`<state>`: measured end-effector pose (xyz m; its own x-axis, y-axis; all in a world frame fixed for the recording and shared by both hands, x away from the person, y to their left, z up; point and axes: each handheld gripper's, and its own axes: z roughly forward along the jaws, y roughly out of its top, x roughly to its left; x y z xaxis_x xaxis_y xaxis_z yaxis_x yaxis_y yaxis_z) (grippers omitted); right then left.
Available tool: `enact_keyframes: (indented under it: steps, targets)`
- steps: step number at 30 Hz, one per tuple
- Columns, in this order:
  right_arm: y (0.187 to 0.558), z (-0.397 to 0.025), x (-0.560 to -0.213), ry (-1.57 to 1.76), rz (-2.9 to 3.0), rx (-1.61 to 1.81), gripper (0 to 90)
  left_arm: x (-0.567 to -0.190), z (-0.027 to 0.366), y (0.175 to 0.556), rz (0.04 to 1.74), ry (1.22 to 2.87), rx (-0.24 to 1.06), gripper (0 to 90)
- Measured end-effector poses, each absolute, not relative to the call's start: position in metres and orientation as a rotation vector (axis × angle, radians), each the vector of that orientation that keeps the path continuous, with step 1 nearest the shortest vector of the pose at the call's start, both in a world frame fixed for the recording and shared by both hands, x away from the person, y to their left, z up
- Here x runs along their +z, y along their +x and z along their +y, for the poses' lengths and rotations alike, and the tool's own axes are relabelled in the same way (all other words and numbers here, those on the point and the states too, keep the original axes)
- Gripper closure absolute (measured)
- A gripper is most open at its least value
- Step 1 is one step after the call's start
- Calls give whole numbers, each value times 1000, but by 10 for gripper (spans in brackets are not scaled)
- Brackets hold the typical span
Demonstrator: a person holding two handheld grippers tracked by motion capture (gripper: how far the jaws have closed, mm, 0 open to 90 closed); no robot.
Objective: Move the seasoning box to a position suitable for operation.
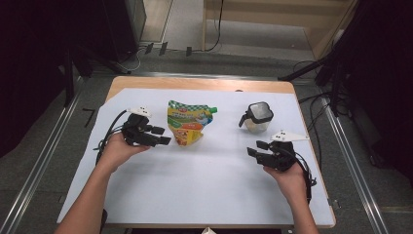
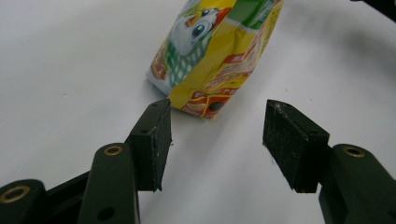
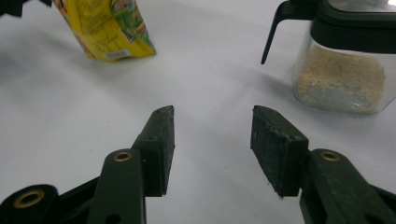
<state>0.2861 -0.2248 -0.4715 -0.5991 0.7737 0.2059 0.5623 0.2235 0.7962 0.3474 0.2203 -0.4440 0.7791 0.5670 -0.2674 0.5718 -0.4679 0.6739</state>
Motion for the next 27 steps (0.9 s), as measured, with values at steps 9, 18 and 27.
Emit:
enact_keyframes:
  steps: [9, 18, 27]
  targets:
    - [288, -228, -472, 1297, 2225, 1338, 524, -440, 219, 346, 824, 2169, 16, 342]
    - [287, -226, -469, 1253, 2236, 1294, 490, -435, 217, 343, 788, 2171, -4, 348]
    - [289, -228, -469, 1261, 2235, 1265, 460, -436, 216, 343, 780, 2182, -1, 353]
